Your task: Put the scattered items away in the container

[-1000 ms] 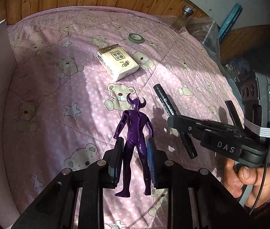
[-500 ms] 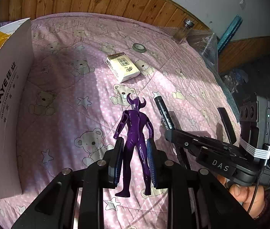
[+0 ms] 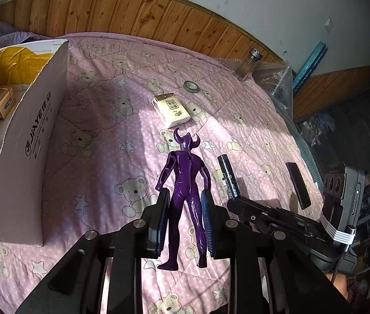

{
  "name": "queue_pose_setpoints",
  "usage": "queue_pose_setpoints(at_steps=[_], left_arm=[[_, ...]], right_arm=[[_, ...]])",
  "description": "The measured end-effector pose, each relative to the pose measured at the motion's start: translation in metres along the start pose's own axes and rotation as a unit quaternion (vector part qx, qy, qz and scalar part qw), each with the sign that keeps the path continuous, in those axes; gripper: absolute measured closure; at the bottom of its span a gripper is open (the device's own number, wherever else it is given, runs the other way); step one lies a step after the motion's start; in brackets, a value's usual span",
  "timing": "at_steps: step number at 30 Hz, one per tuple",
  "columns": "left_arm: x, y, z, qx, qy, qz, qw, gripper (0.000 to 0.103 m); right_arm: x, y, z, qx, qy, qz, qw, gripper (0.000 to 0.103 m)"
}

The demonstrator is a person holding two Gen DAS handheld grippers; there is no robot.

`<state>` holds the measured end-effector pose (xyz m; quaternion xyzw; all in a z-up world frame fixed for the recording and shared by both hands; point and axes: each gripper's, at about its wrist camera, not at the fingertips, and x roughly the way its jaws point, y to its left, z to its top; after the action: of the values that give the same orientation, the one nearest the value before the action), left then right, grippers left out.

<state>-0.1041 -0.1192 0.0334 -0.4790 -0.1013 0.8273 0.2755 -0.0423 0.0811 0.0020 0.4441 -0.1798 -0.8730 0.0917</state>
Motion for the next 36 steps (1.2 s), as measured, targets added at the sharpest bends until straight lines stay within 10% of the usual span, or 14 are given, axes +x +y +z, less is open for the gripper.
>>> queue_pose_setpoints(at_steps=[36], left_arm=[[-0.13, 0.093, -0.009, -0.112, -0.111, -0.006, 0.9875, 0.078]], right_arm=[[-0.026, 0.182, 0.013, -0.172, -0.044, 0.036, 0.983, 0.09]])
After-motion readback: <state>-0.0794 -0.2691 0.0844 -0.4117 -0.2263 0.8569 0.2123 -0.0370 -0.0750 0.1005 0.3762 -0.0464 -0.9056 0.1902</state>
